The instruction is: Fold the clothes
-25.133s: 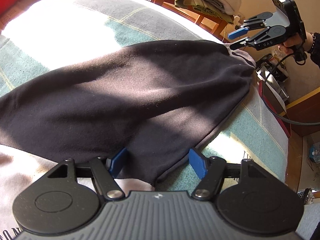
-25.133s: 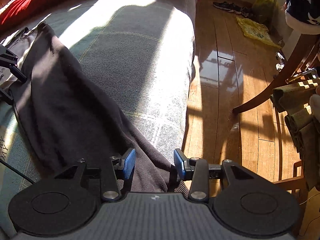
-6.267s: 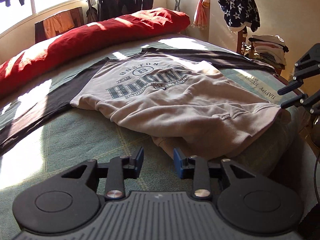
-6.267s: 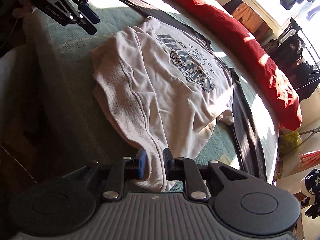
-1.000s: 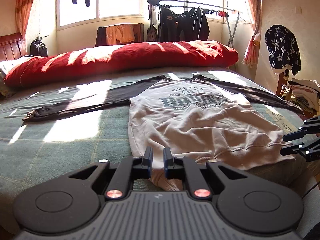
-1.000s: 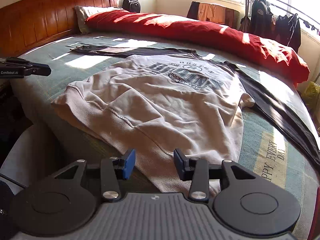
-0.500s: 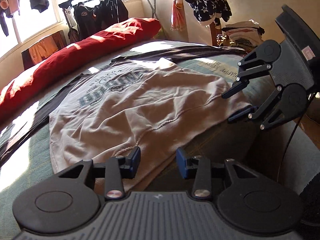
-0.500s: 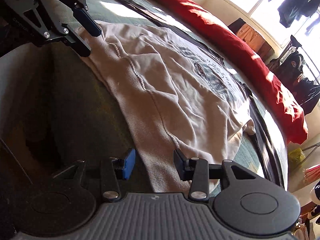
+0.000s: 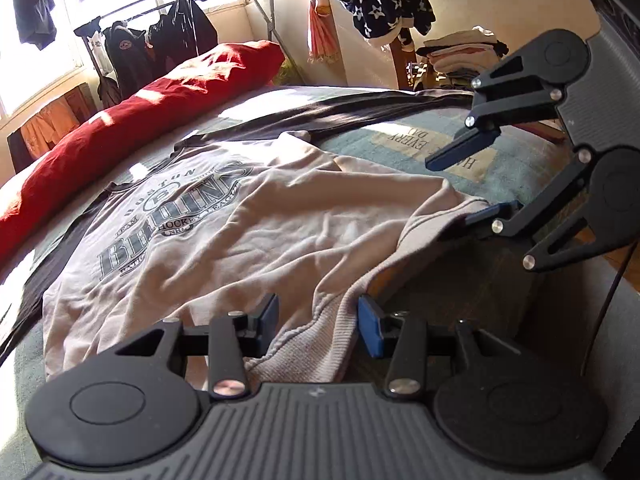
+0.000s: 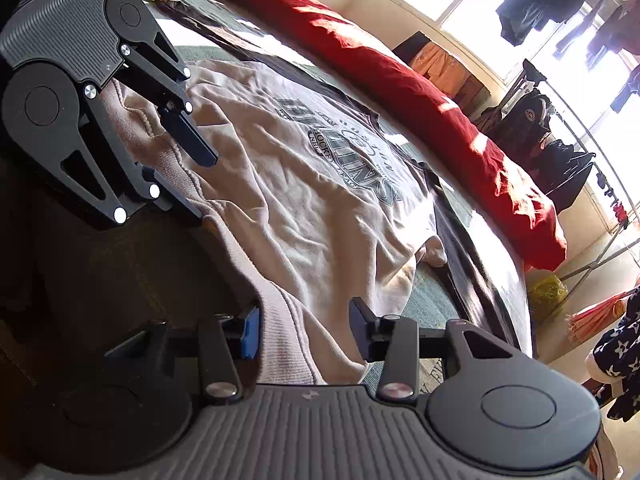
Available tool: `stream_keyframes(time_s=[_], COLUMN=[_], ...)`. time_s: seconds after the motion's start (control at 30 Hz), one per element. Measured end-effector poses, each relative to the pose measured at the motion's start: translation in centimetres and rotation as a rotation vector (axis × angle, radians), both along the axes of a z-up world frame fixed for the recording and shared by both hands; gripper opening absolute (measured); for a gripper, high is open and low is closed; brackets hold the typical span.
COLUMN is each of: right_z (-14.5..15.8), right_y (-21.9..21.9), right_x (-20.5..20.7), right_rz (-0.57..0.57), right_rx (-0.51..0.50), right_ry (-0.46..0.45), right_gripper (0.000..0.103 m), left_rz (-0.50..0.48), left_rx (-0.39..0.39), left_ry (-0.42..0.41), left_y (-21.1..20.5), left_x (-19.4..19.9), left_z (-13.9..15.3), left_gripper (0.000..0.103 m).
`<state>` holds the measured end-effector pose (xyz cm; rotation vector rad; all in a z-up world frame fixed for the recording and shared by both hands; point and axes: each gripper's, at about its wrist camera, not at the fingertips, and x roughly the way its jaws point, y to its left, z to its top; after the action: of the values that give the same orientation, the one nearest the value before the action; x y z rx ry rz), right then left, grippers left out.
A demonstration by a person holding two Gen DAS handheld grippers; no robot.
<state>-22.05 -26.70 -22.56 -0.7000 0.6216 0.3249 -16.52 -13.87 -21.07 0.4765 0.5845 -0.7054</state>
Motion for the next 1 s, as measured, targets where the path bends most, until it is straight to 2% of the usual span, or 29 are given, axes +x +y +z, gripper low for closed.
stream_keyframes(time_s=[0.07, 0.17, 0.27, 0.37, 0.43, 0.63, 0.77, 0.9, 1.0], right_z=[0.5, 1.3, 1.0, -0.7, -1.8, -1.9, -1.6, -1.8, -2.2], right_y=[-0.1, 0.4, 1.9, 3.5, 4.2, 3.0, 3.4, 4.3, 4.7], right_x=[-0.6, -2.0, -2.5, -2.2, -1.7, -0.5, -0.9, -1.2, -1.1], right_rz=[0.029, 0.155, 0.281, 0.347, 0.348, 0.252, 0.281, 0.325, 0.341], right_rx=[0.033, 0.116, 0.183, 0.201, 0.188, 0.177, 0.128, 0.055, -0.013], right_ry=[-0.002, 0.021, 0.126, 0.242, 0.285, 0.244, 0.211, 0.174, 0.134], right_gripper=[0.049, 0.049, 0.048, 0.047, 0.045, 0.046, 0.046, 0.045, 0.043], left_rz=[0.024, 0.056, 0.076, 0.090, 0.086, 0.083, 0.111, 0.120, 0.084], left_rx=[-0.001, -0.008, -0.007, -0.010, -0.022, -0.078, -0.106, -0.082, -0.002], left_ry=[-0.008, 0.008, 0.019, 0.030, 0.034, 0.055, 0.080, 0.055, -0.007], left_y=[0.2, 0.3, 0.4, 0.7, 1.1, 3.0, 4.1, 4.5, 3.9], left_x=[0.6, 1.9, 2.6, 2.7, 2.4, 0.6, -0.8, -2.3, -3.6], left_z=[0.3, 0.4, 0.3, 0.2, 0.5, 0.8, 0.3, -0.4, -1.0], left_gripper=[0.045, 0.045, 0.045, 0.045, 0.045, 0.050, 0.050, 0.050, 0.050])
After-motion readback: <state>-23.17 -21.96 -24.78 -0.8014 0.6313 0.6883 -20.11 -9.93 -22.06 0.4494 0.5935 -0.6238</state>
